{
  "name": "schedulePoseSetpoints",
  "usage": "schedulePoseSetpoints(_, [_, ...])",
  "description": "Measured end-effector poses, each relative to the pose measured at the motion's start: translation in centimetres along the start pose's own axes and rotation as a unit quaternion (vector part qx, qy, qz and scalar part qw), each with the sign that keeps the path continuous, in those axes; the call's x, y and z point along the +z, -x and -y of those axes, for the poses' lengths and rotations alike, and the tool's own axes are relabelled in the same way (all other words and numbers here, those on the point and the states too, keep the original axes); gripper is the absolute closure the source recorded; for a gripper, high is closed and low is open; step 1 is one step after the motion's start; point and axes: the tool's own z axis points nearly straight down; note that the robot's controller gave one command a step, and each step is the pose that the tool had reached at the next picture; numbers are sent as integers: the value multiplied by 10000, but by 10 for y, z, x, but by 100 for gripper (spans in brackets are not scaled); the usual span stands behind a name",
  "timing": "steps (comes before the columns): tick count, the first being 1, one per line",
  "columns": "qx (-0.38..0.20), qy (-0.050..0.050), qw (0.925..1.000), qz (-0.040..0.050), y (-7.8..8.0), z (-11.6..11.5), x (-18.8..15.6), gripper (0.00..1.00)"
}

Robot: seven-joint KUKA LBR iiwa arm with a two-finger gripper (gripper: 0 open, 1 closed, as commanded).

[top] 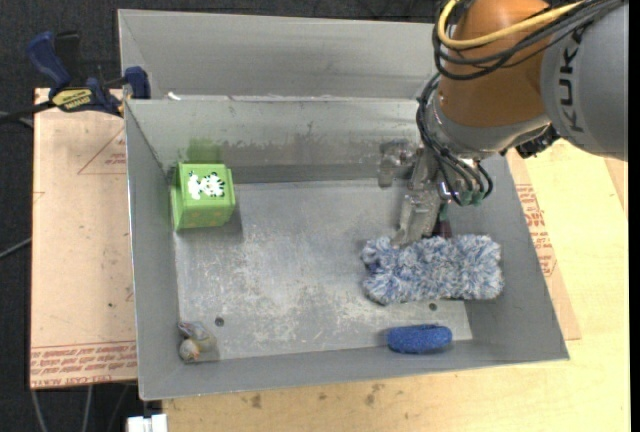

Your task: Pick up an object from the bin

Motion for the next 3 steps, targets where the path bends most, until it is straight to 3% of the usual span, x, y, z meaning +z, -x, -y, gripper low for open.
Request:
schedulePoseSetpoints(1, [0,-1,10000,39,1,0,-5,0])
schedulePoseSetpoints(2, [13,2,10000,70,-33,22,41,0])
schedulePoseSetpoints(3, [-199,5,9998,23,-52,75,74,0])
